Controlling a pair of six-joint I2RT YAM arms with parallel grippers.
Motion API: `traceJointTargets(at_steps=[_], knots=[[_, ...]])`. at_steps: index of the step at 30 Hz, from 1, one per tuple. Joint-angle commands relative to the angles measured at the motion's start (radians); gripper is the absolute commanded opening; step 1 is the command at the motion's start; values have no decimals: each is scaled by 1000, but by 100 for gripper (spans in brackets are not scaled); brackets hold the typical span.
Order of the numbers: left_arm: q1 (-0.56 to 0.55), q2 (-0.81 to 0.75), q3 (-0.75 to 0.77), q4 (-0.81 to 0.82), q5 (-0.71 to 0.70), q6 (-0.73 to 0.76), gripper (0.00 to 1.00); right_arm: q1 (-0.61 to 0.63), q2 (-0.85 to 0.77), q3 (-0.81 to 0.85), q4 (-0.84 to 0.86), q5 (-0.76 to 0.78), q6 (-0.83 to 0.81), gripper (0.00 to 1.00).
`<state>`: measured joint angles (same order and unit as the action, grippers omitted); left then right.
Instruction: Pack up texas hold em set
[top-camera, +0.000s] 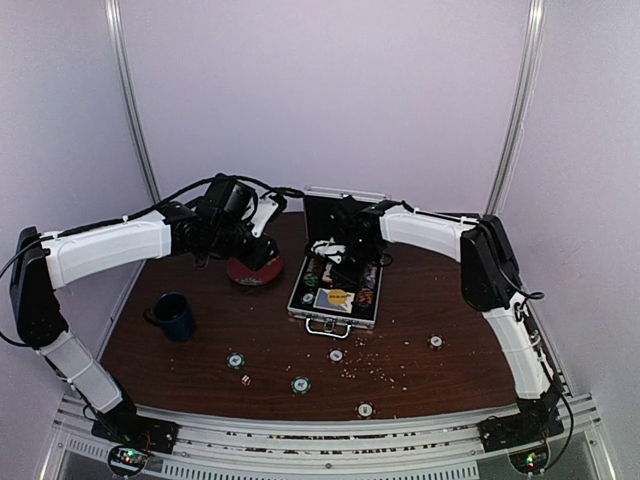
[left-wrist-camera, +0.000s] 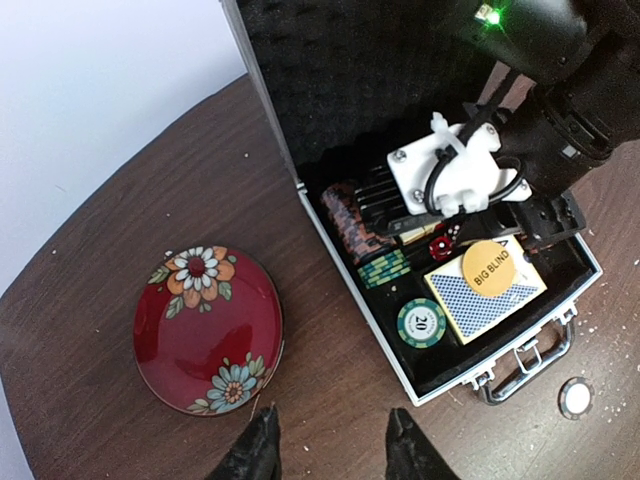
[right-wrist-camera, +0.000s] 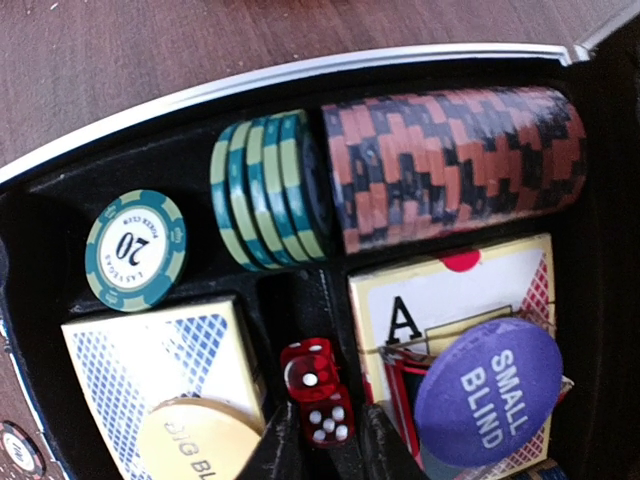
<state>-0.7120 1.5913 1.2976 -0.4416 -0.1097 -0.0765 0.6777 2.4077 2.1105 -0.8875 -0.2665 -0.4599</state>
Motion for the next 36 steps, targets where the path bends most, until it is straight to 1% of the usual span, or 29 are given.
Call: traceJointTargets(at_steps=[1, 3, 5, 9, 13, 19, 24, 27, 28, 32, 34, 36], knots=[[7, -14, -6, 42, 12, -7, 37, 5, 30, 38, -18, -7, 9, 25], [8, -16, -6, 41, 12, -8, 37, 6, 32, 40, -17, -7, 9, 29], [7, -16, -6, 42, 10, -7, 37, 6, 30, 42, -18, -7, 9, 31], [8, -16, -6, 42, 9, -8, 37, 6, 18, 42, -22, 3, 9, 31], [7, -14, -8, 43, 4, -8, 37, 5, -19, 36, -17, 46, 8, 32], [8, -2, -9, 41, -9, -6, 37, 3, -94, -4, 11, 98, 6, 31], [7, 7, -11, 43, -34, -2, 37, 4, -132, -50, 6, 57, 7, 28], [8, 8, -14, 42, -56, 3, 37, 4, -168, -69, -16, 38, 7, 23], [7, 9, -16, 42, -67, 6, 37, 3, -194, -91, -12, 35, 7, 22], [-1, 26, 3, -1, -74, -9, 39, 3, -355, -282, 55, 38, 11, 21], [-13, 27, 18, -61, -52, -28, 39, 1, -456, -409, 106, 36, 13, 20], [-21, 12, 2, -98, -5, -53, 40, -5, -573, -572, 178, 17, 13, 20]])
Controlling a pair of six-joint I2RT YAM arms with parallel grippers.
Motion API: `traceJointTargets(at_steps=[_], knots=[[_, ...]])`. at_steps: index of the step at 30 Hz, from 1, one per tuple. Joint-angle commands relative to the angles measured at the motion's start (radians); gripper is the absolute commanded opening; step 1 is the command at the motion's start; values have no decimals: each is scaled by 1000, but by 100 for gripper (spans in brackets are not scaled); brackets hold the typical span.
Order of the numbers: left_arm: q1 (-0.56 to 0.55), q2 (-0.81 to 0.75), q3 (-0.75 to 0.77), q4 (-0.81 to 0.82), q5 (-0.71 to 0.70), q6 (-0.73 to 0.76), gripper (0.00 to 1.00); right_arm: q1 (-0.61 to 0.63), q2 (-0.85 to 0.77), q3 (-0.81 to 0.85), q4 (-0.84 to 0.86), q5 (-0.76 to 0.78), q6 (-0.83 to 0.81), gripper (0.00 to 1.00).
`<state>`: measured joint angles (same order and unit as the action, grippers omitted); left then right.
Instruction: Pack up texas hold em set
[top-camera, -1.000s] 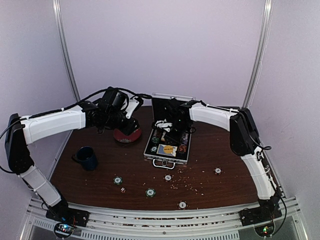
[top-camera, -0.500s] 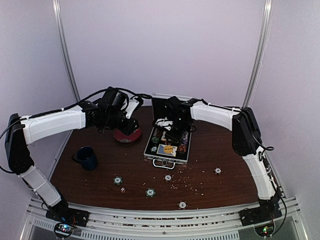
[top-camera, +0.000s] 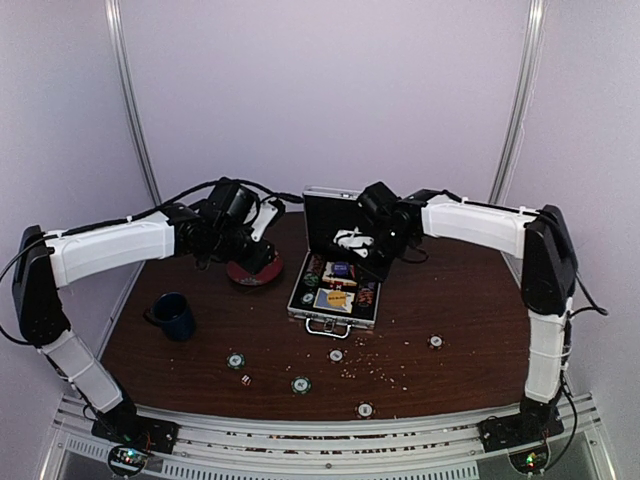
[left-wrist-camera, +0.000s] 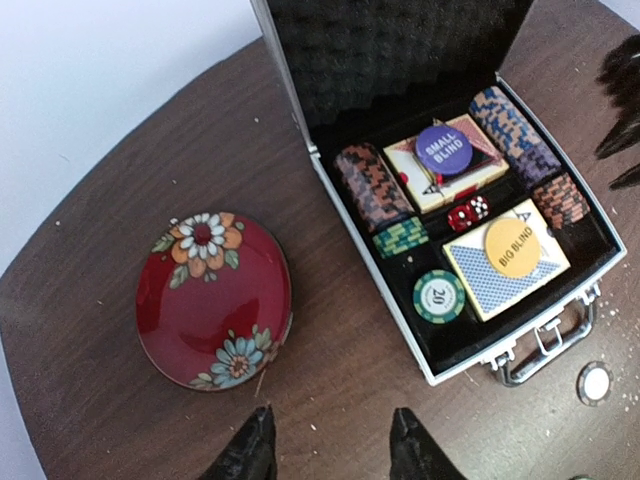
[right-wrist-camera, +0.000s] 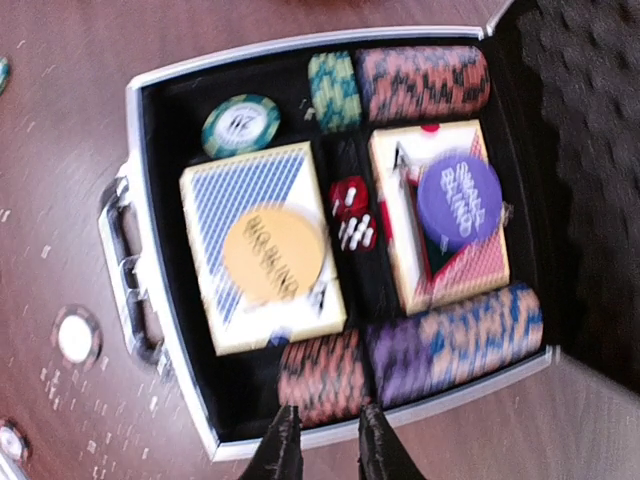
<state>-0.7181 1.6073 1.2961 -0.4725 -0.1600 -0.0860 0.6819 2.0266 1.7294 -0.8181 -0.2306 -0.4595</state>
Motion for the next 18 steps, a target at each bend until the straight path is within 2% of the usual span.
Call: traceJointTargets(at_steps=[1, 5, 9, 13, 18], knots=[[-17, -15, -14, -84, 70, -62, 41, -17, -251, -288, 154, -29, 11, 20], [-44, -57, -109, -167, 142, -128, 44, -77, -480, -626, 321, -49, -1, 20], [-104, -79, -197, -253, 149, -185, 44, -213, -641, -824, 451, -175, 25, 22], [-167, -98, -266, -291, 168, -239, 44, -320, -726, -849, 480, -211, 39, 23], [-239, -60, -313, -314, 177, -269, 49, -333, -719, -860, 490, -202, 21, 24]])
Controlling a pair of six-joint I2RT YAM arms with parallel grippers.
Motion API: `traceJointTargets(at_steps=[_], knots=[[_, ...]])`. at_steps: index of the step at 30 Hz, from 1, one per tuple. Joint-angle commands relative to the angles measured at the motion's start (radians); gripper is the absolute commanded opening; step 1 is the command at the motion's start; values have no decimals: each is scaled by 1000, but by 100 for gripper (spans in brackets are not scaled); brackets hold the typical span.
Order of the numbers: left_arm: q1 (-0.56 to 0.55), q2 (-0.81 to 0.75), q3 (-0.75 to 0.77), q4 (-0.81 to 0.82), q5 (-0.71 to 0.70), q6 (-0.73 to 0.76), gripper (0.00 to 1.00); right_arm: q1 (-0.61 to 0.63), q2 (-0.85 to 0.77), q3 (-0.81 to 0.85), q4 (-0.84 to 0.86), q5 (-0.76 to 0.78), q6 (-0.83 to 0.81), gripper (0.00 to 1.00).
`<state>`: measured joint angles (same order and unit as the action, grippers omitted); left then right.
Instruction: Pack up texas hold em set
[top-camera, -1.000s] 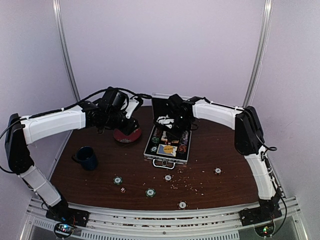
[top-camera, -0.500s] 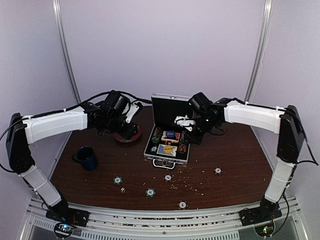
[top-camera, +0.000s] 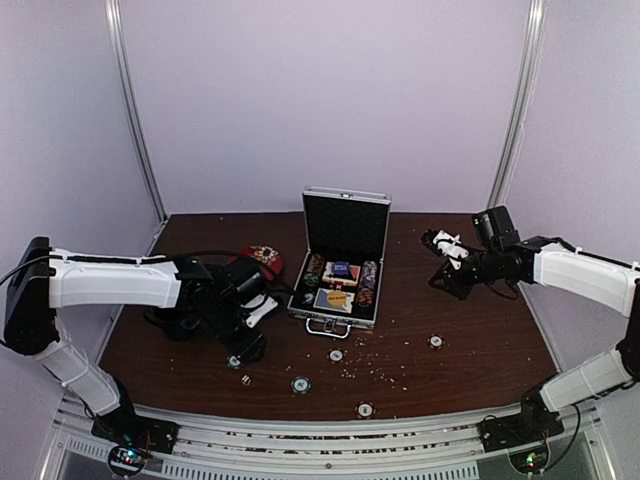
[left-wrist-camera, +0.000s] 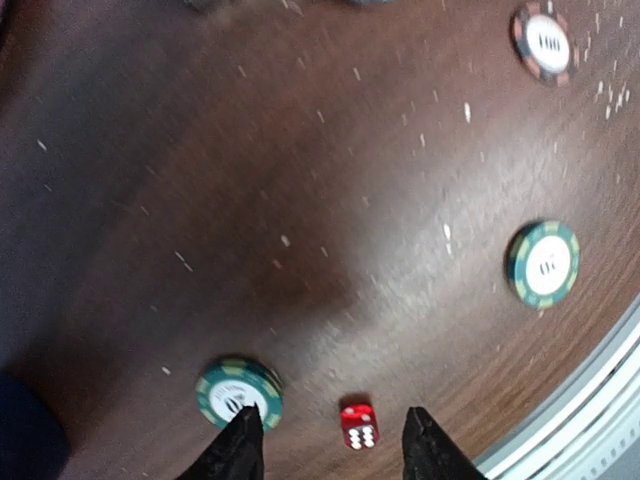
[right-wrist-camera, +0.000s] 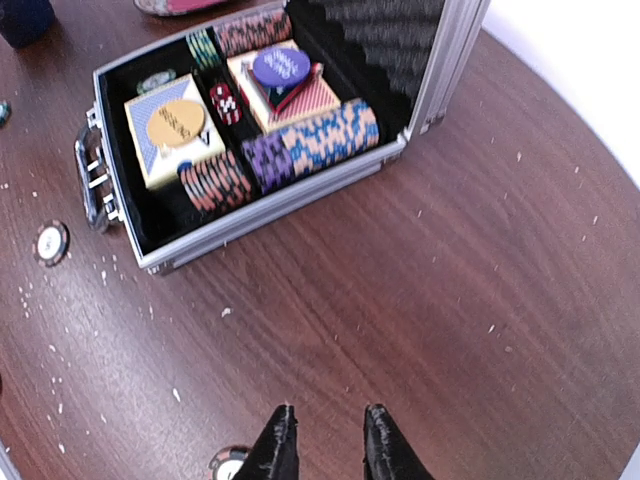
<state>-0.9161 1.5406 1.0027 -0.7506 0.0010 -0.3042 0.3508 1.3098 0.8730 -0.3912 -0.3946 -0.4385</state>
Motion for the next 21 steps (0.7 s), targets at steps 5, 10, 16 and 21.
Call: traceJointTargets(at_steps=[5, 10, 16, 21], knots=[[-69, 44, -25, -55, -11, -80, 49, -2, 47, 12, 42, -76, -13, 25], [-69, 54, -40, -57, -14, -94, 48, -1, 67, 15, 32, -69, -25, 26], [-69, 67, -68, -58, 27, -75, 43, -1, 76, 16, 34, -59, -28, 27], [-70, 82, -64, -56, 22, -72, 37, -1, 87, 20, 31, -57, -29, 27]])
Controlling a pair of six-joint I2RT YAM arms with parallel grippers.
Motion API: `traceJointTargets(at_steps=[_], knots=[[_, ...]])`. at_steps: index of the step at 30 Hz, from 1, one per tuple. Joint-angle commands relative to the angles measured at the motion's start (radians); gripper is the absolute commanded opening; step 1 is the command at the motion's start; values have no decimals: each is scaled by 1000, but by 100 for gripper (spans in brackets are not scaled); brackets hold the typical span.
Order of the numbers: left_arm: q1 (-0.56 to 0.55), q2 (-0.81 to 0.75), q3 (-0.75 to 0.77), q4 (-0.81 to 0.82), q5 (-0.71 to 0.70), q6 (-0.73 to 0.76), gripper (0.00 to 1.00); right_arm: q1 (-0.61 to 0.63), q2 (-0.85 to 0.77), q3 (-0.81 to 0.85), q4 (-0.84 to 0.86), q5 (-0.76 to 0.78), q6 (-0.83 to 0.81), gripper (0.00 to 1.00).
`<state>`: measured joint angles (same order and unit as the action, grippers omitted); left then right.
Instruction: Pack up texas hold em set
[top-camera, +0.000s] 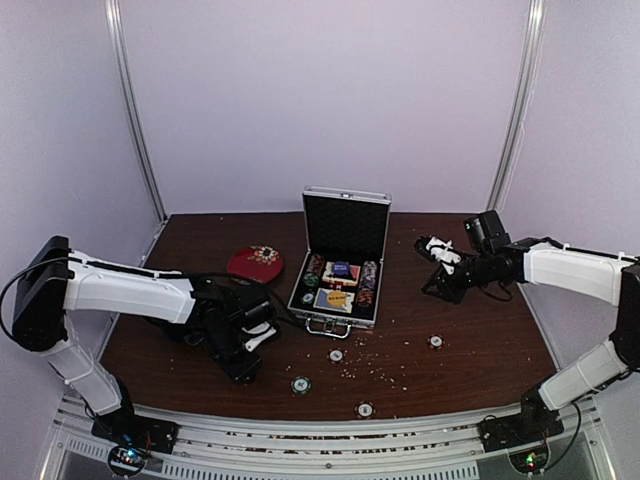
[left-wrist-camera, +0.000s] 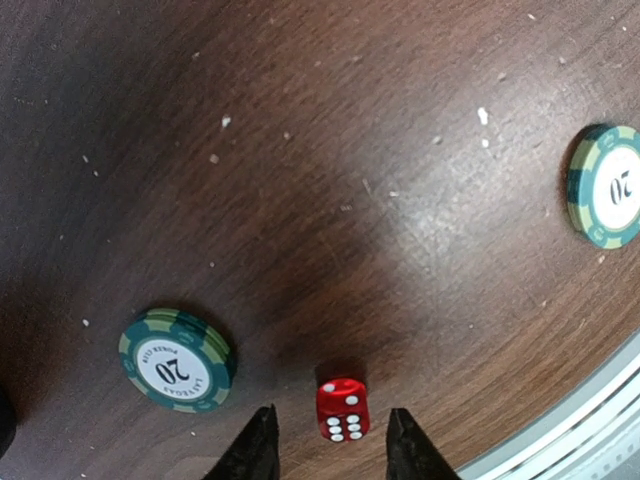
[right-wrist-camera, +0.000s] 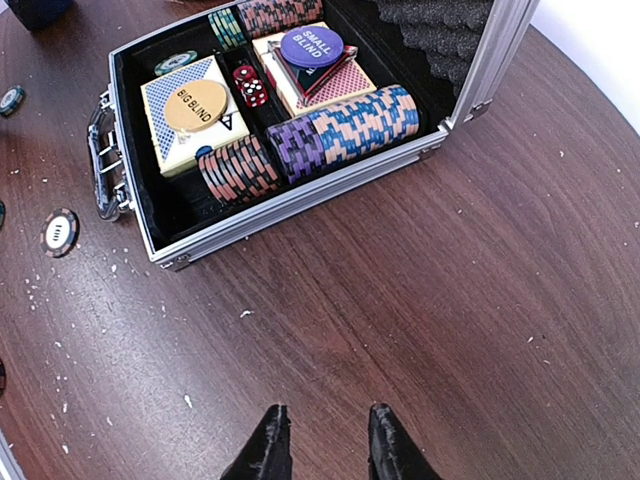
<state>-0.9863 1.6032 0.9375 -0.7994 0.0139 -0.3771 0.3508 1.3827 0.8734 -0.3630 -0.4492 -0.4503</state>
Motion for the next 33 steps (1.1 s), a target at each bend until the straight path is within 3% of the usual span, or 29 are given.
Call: traceJointTargets(at_steps=[1, 22, 33], knots=[[1, 27, 2, -7, 6, 0, 36, -1, 15, 18, 2, -3, -17, 27], [-3, 58, 67, -7, 20, 22, 11, -1, 29, 21, -7, 0, -27, 28], [-6, 130, 360, 124, -69, 72, 8, -1, 35, 25, -11, 5, -33, 28]])
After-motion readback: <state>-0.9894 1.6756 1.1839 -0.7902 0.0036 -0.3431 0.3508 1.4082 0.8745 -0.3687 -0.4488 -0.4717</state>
